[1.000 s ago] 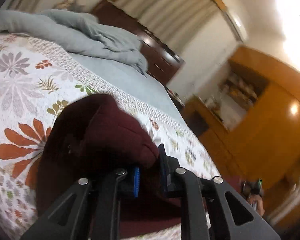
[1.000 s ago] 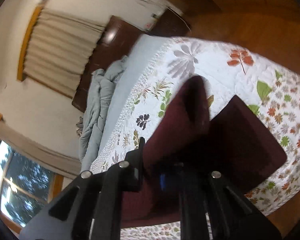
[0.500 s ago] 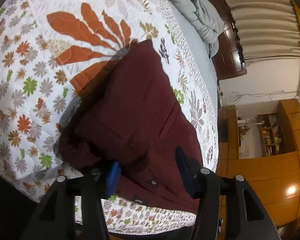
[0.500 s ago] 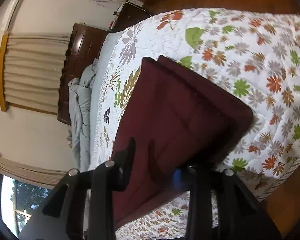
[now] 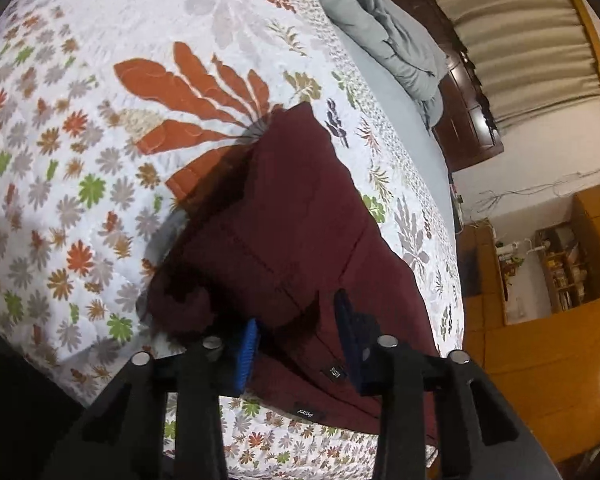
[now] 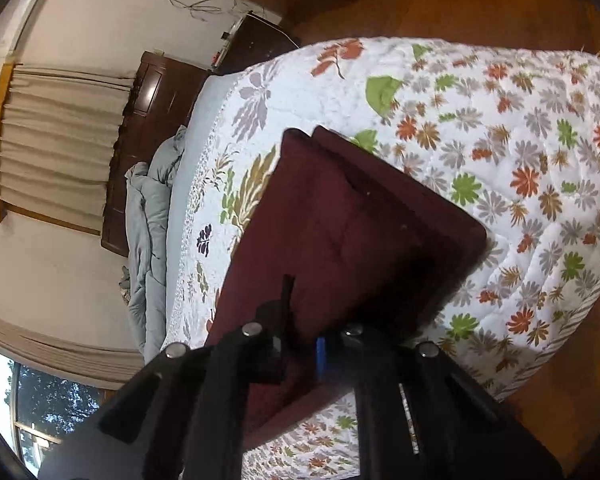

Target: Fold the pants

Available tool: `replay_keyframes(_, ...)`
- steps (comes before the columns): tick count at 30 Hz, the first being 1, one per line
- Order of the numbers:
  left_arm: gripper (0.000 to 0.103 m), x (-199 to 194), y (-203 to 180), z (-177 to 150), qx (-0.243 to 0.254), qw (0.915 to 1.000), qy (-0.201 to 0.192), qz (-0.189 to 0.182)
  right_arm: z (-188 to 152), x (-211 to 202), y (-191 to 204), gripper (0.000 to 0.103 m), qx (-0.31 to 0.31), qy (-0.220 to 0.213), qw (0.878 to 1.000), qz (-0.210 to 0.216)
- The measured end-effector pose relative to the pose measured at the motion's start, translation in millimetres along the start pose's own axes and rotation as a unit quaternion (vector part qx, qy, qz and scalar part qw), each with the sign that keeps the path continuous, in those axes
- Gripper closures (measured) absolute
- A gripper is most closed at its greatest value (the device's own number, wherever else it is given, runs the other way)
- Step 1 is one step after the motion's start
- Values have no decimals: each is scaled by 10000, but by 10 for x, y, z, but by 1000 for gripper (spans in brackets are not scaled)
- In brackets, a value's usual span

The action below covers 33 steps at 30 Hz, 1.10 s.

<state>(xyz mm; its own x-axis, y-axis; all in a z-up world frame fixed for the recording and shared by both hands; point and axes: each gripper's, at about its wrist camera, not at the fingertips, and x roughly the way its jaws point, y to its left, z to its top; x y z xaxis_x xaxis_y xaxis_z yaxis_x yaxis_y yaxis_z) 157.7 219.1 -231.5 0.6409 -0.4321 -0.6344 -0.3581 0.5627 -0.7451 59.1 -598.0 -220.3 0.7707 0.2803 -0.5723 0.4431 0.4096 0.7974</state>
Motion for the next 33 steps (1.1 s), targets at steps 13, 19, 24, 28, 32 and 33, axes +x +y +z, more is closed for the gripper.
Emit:
replay_keyframes(13, 40, -43, 109, 9, -322, 9979, 565, -36, -46, -71, -183, 44, 286, 81, 9993, 236)
replay_keyframes(19, 17, -263, -316, -445, 76, 9982, 423, -427, -705, 99, 272, 43, -91, 775, 9952, 587)
replay_keyframes(24, 17, 177, -558, -796, -135, 9919, 900, -884, -1544, 624, 737, 43, -30, 1761, 9786, 1067)
replay_keyframes(28, 17, 389, -586, -766, -397, 9928, 933, -634, -1961, 977, 1063, 42, -248, 2174, 9711, 957)
replay_keyframes(32, 17, 454, -672, -739, -222, 9942, 981, -383, -2069, 1088, 1158, 42, -331, 2256, 9720, 564)
replay_keyframes(33, 17, 478, -682, -733, -174, 9941, 1026, -313, -2093, 1075, 1138, 41, -284, 2253, 9725, 517)
